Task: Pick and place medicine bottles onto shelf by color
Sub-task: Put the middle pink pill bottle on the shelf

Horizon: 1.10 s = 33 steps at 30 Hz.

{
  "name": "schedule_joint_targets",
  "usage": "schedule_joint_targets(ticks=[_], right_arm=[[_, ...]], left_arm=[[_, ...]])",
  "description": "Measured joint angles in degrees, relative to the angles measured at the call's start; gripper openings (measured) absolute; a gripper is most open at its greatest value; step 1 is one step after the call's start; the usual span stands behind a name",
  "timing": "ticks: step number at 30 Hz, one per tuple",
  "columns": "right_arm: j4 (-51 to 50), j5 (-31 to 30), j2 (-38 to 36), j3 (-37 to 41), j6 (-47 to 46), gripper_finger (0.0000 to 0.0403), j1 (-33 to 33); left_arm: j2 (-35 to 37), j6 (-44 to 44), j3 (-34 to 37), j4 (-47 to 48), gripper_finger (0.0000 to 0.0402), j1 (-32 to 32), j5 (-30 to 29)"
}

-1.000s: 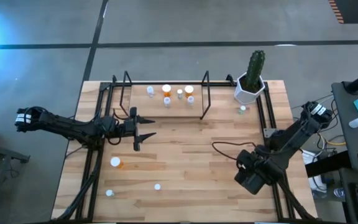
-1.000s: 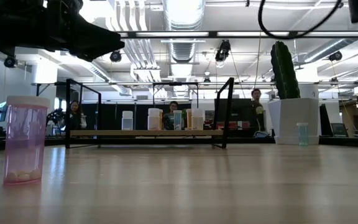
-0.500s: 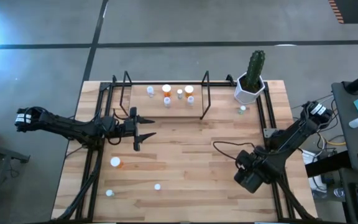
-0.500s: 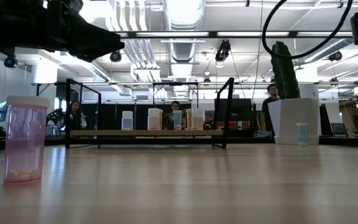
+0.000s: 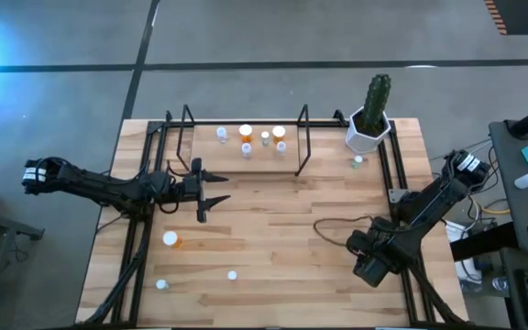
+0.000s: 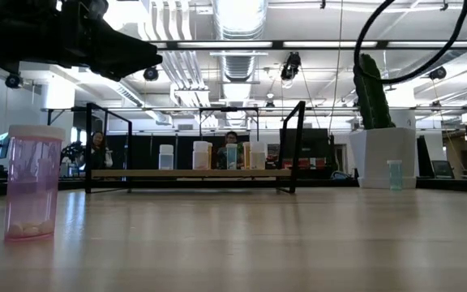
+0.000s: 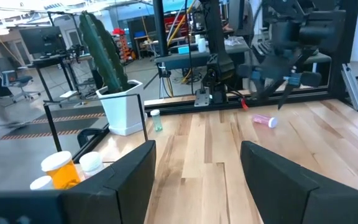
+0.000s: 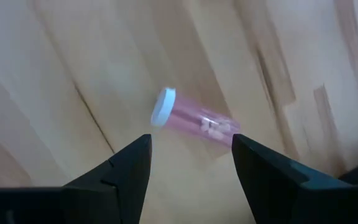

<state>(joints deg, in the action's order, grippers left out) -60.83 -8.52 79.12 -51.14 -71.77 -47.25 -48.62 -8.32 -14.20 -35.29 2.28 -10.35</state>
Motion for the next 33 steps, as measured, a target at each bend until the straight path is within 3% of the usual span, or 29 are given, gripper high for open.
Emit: schedule_joint_targets(ticks=[9, 20, 26, 33], right_arm=[[0.1, 0.0, 11.0, -0.5, 19.0, 0.0215, 0.3], [-0.9, 0.8, 18.4, -6.5, 30.6, 0.0209, 3.8], [1.1, 4.3, 17.0, -6.0, 30.0, 0.0153, 7.2], [5.5, 2.3, 11.2, -5.7, 30.2, 0.0084, 8.5]], left_arm=[[0.0, 0.0, 0.0, 0.0, 0.0218, 0.0, 0.3], [0.0, -0.7, 0.0, 0.0, 0.0218, 0.0, 0.3], [0.0, -0.7, 0.0, 0.3, 0.0218, 0.0, 0.2], [0.0, -0.7, 0.0, 0.3, 0.0218, 0.0, 0.2]])
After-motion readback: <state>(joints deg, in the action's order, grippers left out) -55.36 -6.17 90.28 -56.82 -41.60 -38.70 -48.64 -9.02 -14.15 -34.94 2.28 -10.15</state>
